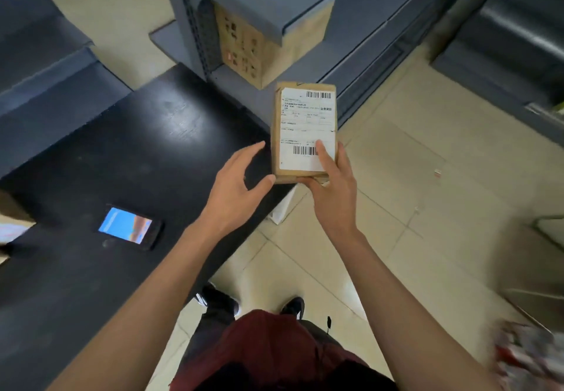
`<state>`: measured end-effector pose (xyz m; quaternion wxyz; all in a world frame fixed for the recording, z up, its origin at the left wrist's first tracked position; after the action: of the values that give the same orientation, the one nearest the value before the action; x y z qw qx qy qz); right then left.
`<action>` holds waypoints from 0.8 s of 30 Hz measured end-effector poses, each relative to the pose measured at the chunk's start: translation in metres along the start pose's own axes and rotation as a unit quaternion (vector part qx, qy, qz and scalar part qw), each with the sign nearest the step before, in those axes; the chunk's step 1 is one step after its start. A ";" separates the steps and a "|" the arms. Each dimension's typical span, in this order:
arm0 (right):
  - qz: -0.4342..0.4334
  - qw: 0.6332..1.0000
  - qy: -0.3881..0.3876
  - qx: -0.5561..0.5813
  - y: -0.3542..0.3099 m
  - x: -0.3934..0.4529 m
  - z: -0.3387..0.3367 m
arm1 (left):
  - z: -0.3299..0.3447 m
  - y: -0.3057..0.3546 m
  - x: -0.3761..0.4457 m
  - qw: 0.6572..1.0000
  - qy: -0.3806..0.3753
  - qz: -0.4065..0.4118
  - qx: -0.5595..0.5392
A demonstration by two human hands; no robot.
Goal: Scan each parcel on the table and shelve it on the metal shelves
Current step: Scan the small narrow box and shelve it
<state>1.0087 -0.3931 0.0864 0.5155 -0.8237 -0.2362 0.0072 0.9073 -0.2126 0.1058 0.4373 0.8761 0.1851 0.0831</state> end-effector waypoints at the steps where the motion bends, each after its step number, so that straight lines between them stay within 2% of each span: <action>1: -0.005 1.000 0.014 -0.017 0.007 -0.002 -0.018 | 0.012 0.010 0.003 1.000 -0.010 0.000 -0.003; 6: -0.003 0.997 0.069 -0.043 0.036 -0.003 -0.086 | 0.060 0.056 0.019 0.998 -0.048 -0.013 -0.036; 11: 0.034 0.993 0.100 -0.045 0.057 0.008 -0.124 | 0.085 0.087 0.045 0.997 -0.076 0.012 -0.033; 24: -0.012 0.986 0.147 -0.074 0.086 0.136 -0.155 | 0.121 0.111 0.199 0.994 -0.089 0.025 -0.053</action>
<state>1.2016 -0.5010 0.1169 0.4819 -0.8491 -0.1673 -0.1374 1.1551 -0.2837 0.1180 0.4956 0.8601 0.1183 0.0253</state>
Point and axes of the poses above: each hand's wrist, its own x-axis towards the middle knuckle, its own z-axis out of the palm, y = z × x, the point moved 3 cm from there along x, towards the middle knuckle, and after that the axes turned 6 degrees about x, right-handed, at the moved point
